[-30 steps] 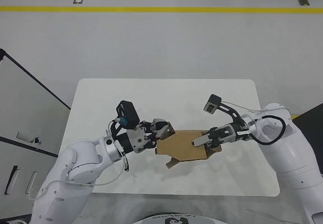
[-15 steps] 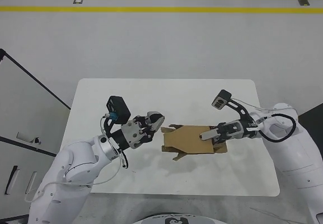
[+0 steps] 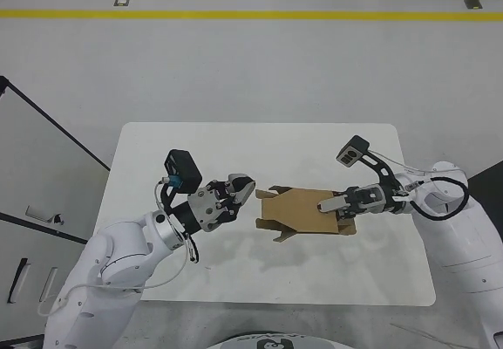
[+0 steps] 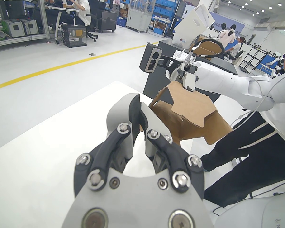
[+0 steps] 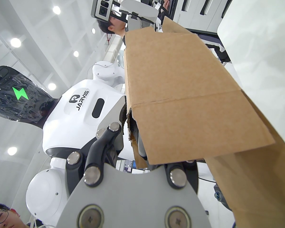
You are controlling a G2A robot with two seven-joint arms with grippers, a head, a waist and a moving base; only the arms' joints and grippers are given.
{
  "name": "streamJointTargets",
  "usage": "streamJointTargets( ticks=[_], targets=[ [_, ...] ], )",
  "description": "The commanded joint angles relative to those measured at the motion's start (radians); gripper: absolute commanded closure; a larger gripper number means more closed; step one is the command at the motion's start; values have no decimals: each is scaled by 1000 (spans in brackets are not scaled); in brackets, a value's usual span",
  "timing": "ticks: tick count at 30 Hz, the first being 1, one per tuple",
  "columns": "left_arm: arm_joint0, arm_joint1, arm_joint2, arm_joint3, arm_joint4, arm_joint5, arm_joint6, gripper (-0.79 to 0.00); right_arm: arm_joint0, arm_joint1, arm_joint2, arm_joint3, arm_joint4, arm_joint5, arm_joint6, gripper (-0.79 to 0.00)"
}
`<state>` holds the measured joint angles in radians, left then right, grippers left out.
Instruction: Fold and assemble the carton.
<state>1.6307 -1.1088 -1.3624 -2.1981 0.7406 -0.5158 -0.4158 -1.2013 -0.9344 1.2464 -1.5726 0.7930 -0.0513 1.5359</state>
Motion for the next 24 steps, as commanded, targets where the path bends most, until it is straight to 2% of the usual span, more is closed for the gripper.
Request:
streamJointTargets(
  ticks=[1, 12, 17, 24],
  targets=[
    [0, 0, 0, 0, 0, 0, 0, 0, 0, 0, 0, 0, 0, 0, 0, 0],
    [0, 0, 0, 0, 0, 0, 0, 0, 1, 0, 7, -4, 7, 4, -22, 0],
    [0, 0, 0, 0, 0, 0, 0, 0, 58, 7, 21, 27, 26, 20, 0, 0],
    [0, 0, 0, 0, 0, 0, 0, 0, 188, 29, -76, 50, 69, 4, 0, 0]
  ],
)
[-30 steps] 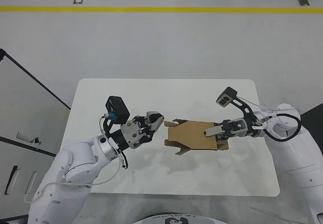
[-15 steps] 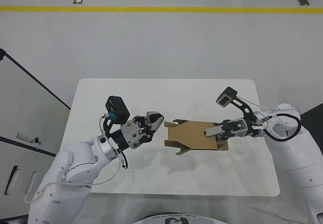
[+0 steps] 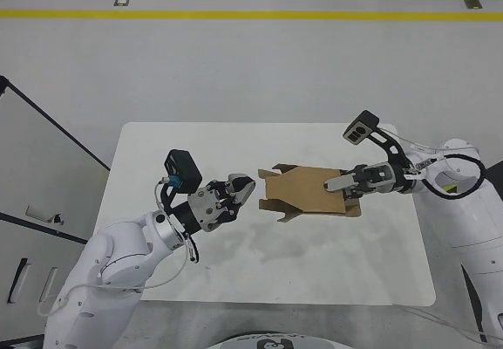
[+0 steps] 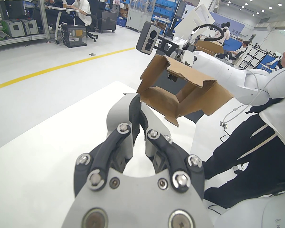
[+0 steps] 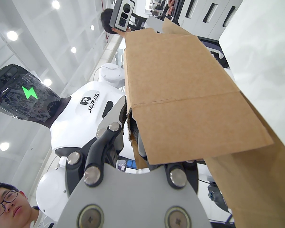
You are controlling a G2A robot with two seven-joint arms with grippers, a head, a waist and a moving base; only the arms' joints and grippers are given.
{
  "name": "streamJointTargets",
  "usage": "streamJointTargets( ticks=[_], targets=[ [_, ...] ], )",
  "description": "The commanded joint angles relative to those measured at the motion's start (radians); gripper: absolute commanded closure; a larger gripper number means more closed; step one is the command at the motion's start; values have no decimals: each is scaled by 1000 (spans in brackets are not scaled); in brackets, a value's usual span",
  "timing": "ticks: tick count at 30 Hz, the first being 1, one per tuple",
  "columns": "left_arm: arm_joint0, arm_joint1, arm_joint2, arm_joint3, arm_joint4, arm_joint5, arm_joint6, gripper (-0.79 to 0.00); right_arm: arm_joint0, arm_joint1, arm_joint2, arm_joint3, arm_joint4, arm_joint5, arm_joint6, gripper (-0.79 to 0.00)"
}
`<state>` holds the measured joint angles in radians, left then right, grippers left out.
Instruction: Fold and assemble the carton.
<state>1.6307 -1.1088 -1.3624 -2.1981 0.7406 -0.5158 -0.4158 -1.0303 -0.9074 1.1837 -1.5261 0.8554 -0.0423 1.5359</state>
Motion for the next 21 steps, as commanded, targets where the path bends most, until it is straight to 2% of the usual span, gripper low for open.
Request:
streamJointTargets(
  ticks=[1, 8, 10, 21],
  targets=[
    [0, 0, 0, 0, 0, 0, 0, 0, 45, 7, -41, 10, 23, -15, 0, 0],
    [0, -1, 3, 2, -2, 9, 9, 0, 67, 11, -62, 15, 26, -27, 0, 0],
    [-1, -1, 10, 2, -1, 17, 13, 0, 51, 10, -62, -2, 31, -26, -32, 0],
    [-22, -1, 78, -17, 27, 23, -8, 0, 40, -1, -56, 17, 101, -25, 0, 0]
  ],
)
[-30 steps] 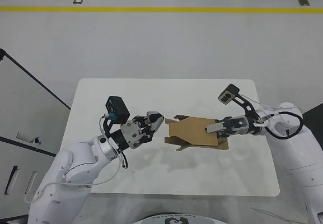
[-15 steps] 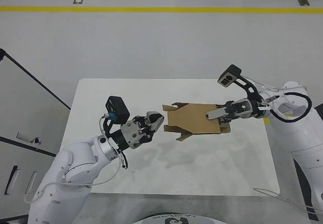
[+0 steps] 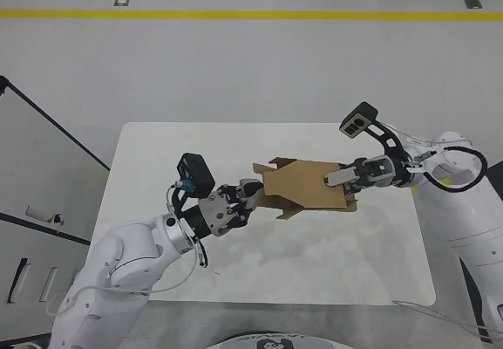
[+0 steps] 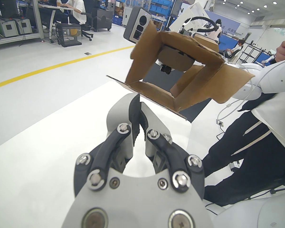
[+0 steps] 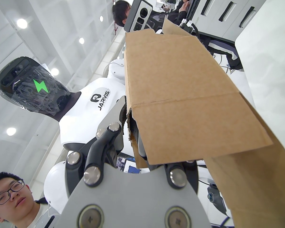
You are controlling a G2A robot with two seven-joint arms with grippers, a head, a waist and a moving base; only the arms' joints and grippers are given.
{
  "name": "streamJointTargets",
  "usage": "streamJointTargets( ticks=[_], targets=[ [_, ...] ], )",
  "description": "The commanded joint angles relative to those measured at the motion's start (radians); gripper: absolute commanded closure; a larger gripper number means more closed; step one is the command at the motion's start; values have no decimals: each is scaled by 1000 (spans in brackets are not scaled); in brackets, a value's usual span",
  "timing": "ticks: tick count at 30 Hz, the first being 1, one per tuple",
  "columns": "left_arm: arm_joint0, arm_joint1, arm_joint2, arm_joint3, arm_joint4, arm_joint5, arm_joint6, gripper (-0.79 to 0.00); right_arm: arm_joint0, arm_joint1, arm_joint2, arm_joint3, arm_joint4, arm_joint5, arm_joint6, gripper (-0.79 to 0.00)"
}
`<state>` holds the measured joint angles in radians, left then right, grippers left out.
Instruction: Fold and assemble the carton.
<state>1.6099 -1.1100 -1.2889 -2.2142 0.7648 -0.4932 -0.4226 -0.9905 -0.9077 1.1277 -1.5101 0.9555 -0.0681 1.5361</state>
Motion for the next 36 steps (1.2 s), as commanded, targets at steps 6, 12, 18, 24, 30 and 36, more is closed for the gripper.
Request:
streamJointTargets(
  ticks=[6, 12, 18, 24, 30, 36],
  targets=[
    [-3, 2, 22, -12, 14, -6, -14, 0, 12, -9, -12, 15, -2, 17, -11, 0],
    [-7, 6, 33, -20, 27, -24, -33, 0, 21, -17, -25, 26, -19, 30, -28, 0],
    [-12, 10, 43, -23, 39, -42, -51, 0, 17, -21, -26, 21, -31, 40, -54, 0],
    [-16, 14, 45, -27, 57, -54, -65, 0, 9, -25, -22, 12, -48, 46, -73, 0],
    [-8, 18, 29, -29, 56, -46, -52, 0, -2, -26, -13, 7, -56, 52, -86, 0],
    [-3, 22, 15, -29, 53, -44, -35, 0, -13, -27, -4, 0, -62, 69, -100, 0]
  ],
)
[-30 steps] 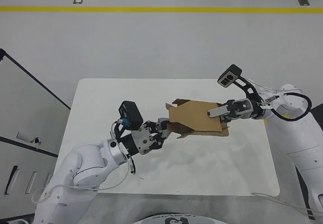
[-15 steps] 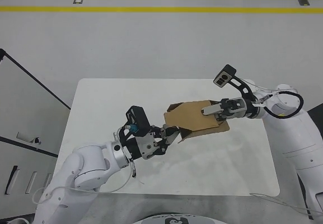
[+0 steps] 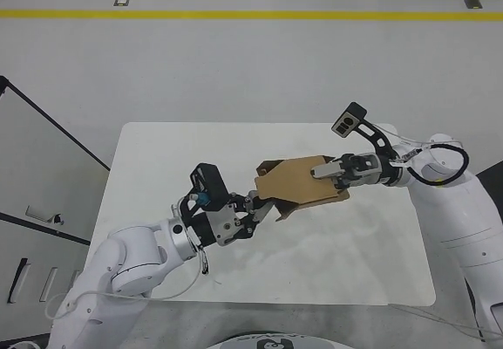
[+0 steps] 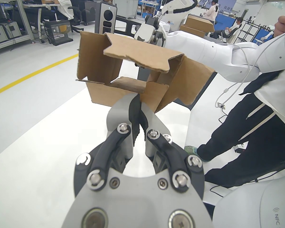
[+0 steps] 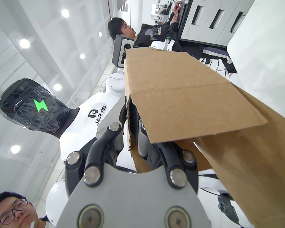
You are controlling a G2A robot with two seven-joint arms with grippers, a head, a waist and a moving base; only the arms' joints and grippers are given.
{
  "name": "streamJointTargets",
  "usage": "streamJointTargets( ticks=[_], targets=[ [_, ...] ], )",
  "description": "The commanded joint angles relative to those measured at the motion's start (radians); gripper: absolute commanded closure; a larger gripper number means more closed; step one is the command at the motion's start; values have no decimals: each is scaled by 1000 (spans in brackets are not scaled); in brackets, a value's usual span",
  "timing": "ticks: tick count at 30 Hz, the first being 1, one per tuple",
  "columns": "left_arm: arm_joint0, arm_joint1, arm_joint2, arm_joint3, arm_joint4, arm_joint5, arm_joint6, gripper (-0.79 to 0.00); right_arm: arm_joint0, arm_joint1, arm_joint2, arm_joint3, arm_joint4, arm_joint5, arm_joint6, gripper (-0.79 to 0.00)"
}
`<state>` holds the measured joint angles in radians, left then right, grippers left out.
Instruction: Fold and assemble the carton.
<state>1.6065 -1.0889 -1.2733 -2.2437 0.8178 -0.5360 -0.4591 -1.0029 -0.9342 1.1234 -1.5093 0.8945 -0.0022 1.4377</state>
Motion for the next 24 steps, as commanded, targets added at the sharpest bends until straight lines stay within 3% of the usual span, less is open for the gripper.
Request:
streamJointTargets(
  ticks=[1, 16, 24],
  targets=[
    [0, 1, -1, 0, -1, -3, 5, 0, -2, 0, 2, -2, -3, 7, -5, 0],
    [-7, 8, 15, 9, 6, -35, 1, 0, -14, -4, 13, 4, -24, 70, -59, 0],
    [-19, 12, 26, 14, 9, -40, -15, 0, -8, -11, -2, -4, -29, 64, -29, 0]
  ],
)
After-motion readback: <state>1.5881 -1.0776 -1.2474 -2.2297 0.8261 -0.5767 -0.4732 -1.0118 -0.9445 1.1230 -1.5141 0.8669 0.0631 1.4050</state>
